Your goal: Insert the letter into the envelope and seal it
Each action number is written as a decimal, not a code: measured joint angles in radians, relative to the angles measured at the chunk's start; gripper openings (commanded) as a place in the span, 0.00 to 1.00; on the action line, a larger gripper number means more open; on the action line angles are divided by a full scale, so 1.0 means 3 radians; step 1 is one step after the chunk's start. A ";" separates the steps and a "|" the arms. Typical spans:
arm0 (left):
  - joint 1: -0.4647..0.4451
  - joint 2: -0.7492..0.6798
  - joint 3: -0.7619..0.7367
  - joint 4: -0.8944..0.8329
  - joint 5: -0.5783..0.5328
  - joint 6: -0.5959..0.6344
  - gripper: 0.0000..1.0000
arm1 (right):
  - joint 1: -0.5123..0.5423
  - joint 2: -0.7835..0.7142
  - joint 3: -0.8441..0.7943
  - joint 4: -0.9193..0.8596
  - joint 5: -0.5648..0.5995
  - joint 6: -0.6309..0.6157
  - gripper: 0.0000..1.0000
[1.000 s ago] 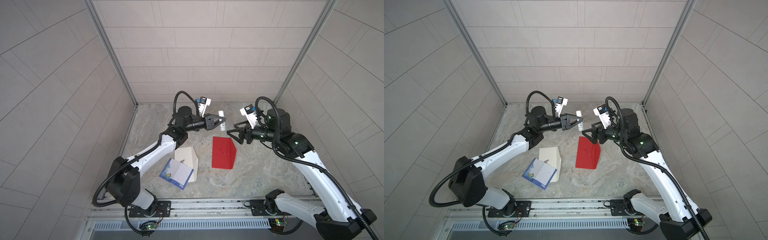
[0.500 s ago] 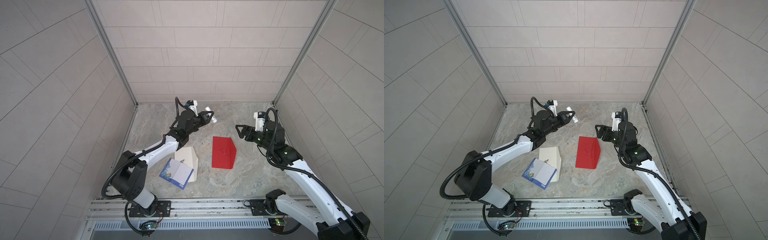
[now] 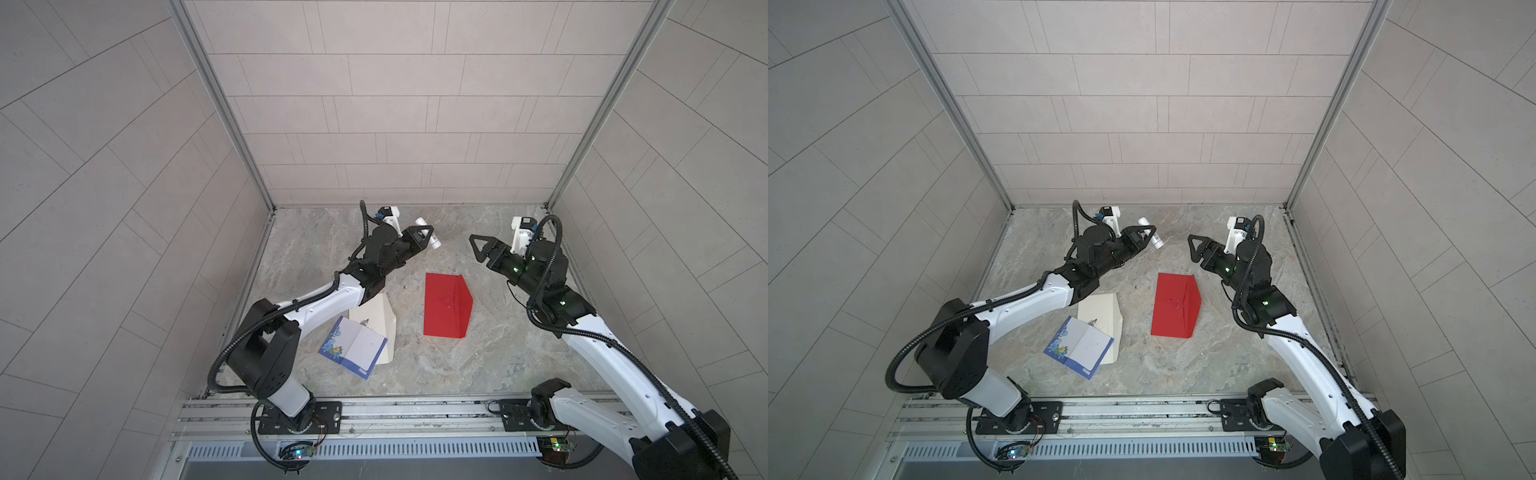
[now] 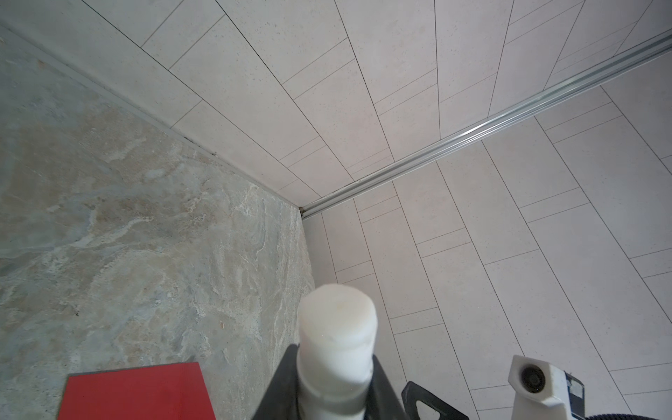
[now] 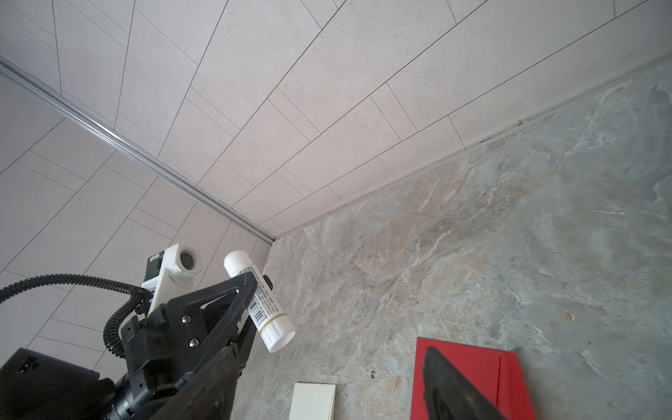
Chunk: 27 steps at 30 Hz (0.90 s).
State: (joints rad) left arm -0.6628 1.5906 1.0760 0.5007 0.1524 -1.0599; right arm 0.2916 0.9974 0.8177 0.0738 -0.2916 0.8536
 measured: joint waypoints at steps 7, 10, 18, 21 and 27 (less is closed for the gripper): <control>-0.0041 0.0005 -0.0014 0.0174 -0.0052 -0.0146 0.00 | 0.0033 0.0223 -0.0025 0.0278 -0.0092 0.0186 0.81; -0.0042 0.0017 -0.0017 0.0305 -0.0053 -0.0239 0.00 | 0.0066 0.0301 -0.0025 0.0416 -0.0123 0.0242 0.80; -0.0069 0.0056 -0.0081 0.0661 -0.0056 -0.0463 0.00 | 0.0179 0.0579 -0.0025 0.0787 -0.0202 0.0390 0.77; -0.0083 0.0089 -0.0126 0.0815 -0.0051 -0.0566 0.00 | 0.0207 0.0669 -0.0025 0.0938 -0.0252 0.0441 0.75; -0.0095 0.0145 -0.0172 0.0998 -0.0052 -0.0708 0.00 | 0.0273 0.0768 -0.0001 0.1171 -0.0375 0.0501 0.66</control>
State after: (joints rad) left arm -0.6914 1.6341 1.0245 0.8001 0.1368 -1.2724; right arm 0.3737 1.2278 0.8173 0.4252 -0.4042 1.0039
